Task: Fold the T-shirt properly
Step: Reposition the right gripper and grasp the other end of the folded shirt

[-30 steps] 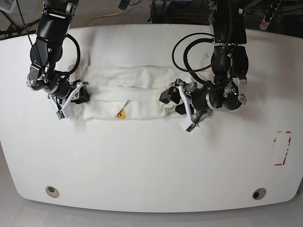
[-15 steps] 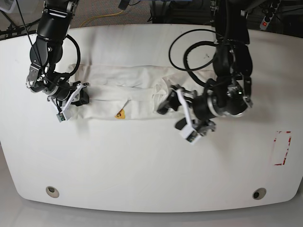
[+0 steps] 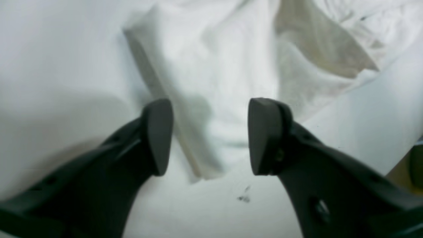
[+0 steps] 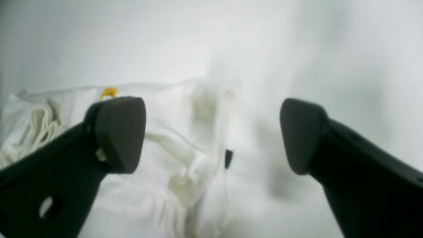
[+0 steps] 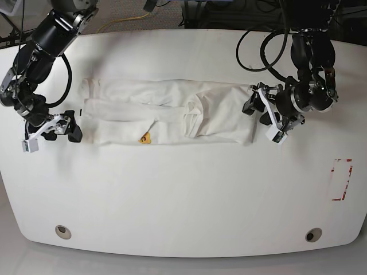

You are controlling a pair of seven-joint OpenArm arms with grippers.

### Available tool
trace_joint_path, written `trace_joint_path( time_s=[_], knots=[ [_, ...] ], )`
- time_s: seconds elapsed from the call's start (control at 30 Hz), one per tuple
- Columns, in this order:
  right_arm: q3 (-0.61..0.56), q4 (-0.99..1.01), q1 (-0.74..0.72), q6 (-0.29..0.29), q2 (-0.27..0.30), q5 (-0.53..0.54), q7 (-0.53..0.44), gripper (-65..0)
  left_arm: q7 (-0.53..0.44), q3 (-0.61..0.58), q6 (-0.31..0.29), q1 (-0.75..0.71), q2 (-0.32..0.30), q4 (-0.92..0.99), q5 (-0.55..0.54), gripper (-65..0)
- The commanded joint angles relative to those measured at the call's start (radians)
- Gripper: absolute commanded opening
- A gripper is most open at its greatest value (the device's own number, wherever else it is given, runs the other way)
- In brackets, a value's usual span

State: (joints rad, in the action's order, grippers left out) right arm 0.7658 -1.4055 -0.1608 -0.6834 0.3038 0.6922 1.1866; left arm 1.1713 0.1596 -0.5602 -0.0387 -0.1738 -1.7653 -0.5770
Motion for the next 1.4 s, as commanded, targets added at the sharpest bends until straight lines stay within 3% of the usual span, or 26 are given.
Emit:
trace_joint_path(
  time_s=[0.0, 0.17, 0.37, 0.67, 0.73, 0.8, 0.9, 1.03, 1.3, 1.37],
  knots=[
    [0.030, 0.056, -0.010, -0.003, 0.024, 0.011, -0.007, -5.4, -0.066, -0.004, -0.001, -0.019, -0.005, 0.035, -0.021, -34.2],
    [0.019, 0.134, 0.004, -0.003, 0.015, 0.016, -0.006, -5.4, -0.092, -0.007, -0.001, -0.023, 0.000, 0.132, -0.022, -34.3],
    [0.008, 0.090, 0.059, -0.003, -0.081, 0.008, -0.006, -7.5, -0.092, -0.007, -0.001, -0.025, -0.005, 0.133, -0.021, -34.3],
    [-0.082, 0.085, 0.076, -0.003, -0.160, 0.007, -0.014, -8.1, -0.095, -0.004, 0.004, -0.016, -0.005, 0.109, -0.021, -34.3],
    [-0.082, 0.085, 0.074, -0.003, -0.163, 0.005, -0.021, -12.8, -0.098, -0.004, 0.004, -0.016, -0.005, 0.103, -0.021, -34.3],
    [-0.093, 0.085, 0.073, -0.003, -0.163, 0.007, -0.052, -23.0, -0.100, -0.004, 0.006, -0.016, -0.003, 0.104, -0.021, -34.3],
    [-0.093, 0.085, 0.059, -0.003, -0.160, 0.005, -0.089, -45.5, -0.144, -0.005, 0.007, -0.016, 0.010, 0.118, 0.030, -34.3],
    [-0.096, 0.084, 0.051, -0.003, -0.139, 0.005, -0.090, -64.0, -0.189, -0.005, 0.006, -0.017, 0.053, 0.126, 0.091, -34.3],
    [-0.185, -0.090, 0.085, 0.003, -0.119, 0.014, -0.067, -65.0, -0.193, -0.005, 0.001, -0.017, 0.084, 0.196, 0.147, -34.3],
    [-0.207, -0.168, 0.096, 0.032, -0.120, 0.014, -0.035, -65.0, -0.193, -0.005, 0.001, -0.017, 0.086, 0.206, 0.147, -34.4]
  ],
)
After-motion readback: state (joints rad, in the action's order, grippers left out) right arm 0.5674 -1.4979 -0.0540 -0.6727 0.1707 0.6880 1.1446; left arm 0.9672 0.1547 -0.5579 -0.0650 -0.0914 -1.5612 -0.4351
